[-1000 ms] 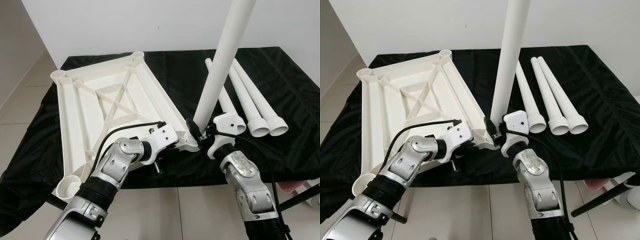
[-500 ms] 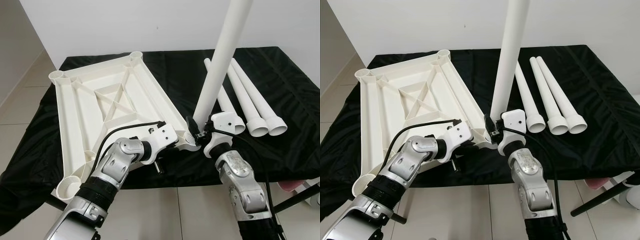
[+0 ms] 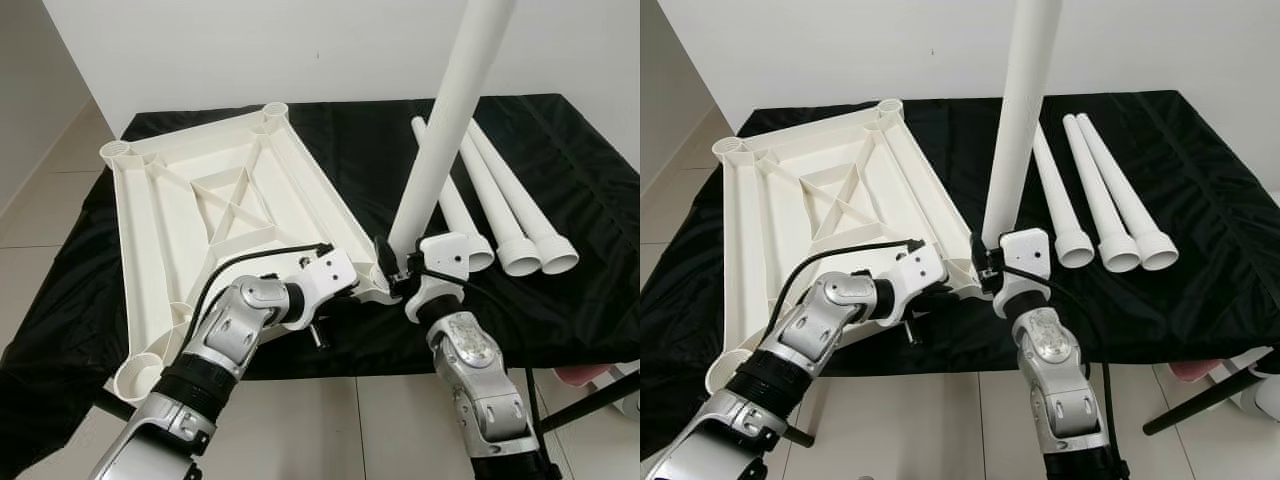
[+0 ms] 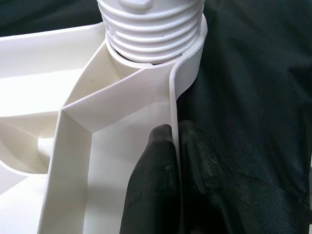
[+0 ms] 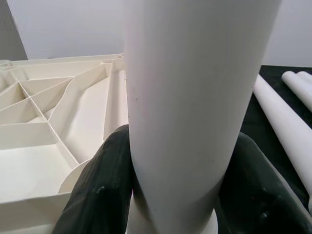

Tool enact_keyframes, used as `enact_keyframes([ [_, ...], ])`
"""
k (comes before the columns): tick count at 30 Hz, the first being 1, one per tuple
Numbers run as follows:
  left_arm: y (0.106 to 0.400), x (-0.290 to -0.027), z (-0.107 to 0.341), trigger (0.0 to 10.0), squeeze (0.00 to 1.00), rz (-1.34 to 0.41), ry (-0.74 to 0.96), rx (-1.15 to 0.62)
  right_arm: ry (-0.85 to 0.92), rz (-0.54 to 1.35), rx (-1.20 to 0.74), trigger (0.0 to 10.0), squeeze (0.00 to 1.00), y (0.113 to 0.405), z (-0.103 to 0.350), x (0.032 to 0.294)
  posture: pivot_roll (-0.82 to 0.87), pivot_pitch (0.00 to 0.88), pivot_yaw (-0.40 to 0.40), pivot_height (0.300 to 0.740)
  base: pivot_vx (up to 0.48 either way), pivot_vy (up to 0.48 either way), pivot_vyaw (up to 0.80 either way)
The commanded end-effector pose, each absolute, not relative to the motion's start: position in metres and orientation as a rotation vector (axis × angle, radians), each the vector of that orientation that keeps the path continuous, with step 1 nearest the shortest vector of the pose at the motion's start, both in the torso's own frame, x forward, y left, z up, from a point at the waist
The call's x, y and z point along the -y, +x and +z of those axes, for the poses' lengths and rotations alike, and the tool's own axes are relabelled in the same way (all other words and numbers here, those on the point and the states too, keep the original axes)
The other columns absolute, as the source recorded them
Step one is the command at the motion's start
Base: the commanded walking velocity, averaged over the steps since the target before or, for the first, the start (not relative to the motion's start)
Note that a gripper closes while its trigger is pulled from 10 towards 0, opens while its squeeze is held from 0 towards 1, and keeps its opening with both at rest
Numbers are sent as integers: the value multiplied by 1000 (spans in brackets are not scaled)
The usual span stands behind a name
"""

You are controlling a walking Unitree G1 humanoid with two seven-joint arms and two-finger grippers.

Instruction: Building children table

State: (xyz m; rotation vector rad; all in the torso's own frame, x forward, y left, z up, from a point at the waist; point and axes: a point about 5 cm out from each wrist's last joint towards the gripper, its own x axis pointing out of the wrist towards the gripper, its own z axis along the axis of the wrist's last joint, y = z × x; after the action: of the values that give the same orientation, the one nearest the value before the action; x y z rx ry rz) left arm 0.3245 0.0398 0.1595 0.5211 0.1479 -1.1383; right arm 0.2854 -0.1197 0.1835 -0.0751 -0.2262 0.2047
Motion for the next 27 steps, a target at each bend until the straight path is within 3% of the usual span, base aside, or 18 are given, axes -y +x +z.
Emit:
enact_keyframes([
  [1,328,-38,173,10000,0,-1053,519,-45,-82,173,138,10000,0,284,164,119,-124,125,80,740,0,0,0],
  [13,329,-39,175,10000,0,-1049,518,-41,-60,21,131,10000,0,288,162,116,-119,124,84,740,0,0,0],
  [22,331,-40,178,10000,0,-1046,528,-36,-57,-206,119,10000,0,290,159,121,-115,124,86,740,0,0,0],
  [27,332,-39,179,10000,0,-1044,527,-34,-51,-202,121,10000,0,291,159,118,-114,124,85,740,0,0,0],
])
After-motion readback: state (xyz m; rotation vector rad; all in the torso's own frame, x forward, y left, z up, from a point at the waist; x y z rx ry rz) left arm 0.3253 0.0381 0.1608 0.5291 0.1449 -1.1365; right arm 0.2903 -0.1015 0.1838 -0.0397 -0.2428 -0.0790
